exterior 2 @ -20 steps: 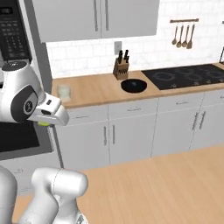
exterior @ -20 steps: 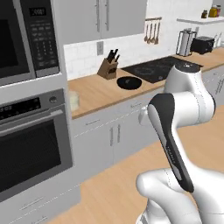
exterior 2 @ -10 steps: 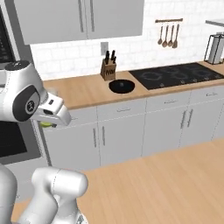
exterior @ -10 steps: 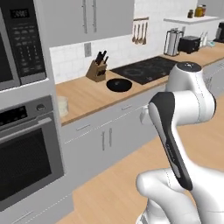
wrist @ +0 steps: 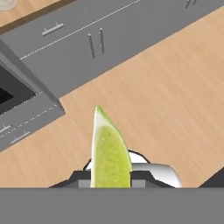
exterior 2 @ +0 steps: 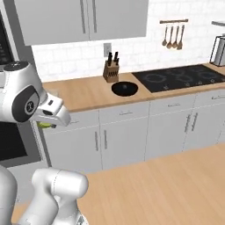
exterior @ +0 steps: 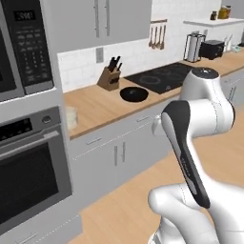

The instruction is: Grab a lemon wedge from the fridge and one ice cube from the ice bowl, and put them in the glass of lemonade.

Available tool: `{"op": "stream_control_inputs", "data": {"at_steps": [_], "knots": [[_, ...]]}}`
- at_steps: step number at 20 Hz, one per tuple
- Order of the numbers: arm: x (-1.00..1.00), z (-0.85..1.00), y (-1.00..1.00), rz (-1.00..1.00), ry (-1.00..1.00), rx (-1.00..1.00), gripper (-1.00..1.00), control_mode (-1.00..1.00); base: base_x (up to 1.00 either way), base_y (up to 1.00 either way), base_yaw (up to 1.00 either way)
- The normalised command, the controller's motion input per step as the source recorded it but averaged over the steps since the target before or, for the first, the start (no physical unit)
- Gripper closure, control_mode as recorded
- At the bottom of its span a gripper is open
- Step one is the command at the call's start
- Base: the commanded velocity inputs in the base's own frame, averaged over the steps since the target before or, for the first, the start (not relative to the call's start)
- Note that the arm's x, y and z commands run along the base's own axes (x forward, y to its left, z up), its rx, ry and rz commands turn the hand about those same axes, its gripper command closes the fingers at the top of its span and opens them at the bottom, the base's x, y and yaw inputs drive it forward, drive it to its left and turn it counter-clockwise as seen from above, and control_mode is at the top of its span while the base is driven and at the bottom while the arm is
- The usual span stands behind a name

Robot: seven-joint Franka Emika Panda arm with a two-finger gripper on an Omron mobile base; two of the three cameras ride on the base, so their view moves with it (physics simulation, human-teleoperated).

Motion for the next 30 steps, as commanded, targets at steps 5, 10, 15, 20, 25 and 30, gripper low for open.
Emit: {"op": "stream_control_inputs", "data": {"at_steps": [5, 10, 15, 20, 25, 30], "knots": [[0.00, 0.00, 0.00, 0.00, 0.00, 0.00, 1.00, 1.00, 0.94, -0.90, -0.47], [0.00, 0.00, 0.00, 0.00, 0.00, 0.00, 1.00, 1.00, 0.83, -0.66, -0.61], [0.00, 0.00, 0.00, 0.00, 0.00, 0.00, 1.00, 1.00, 0.95, -0.37, -0.46], [0.00, 0.00, 0.00, 0.00, 0.00, 0.00, 1.00, 1.00, 1.00, 0.04, 0.06], [0.00, 0.00, 0.00, 0.00, 0.00, 0.00, 1.00, 1.00, 0.88, 0.24, 0.44], [0.00, 0.00, 0.00, 0.00, 0.00, 0.00, 1.00, 1.00, 0.08, 0.31, 0.78]]}}
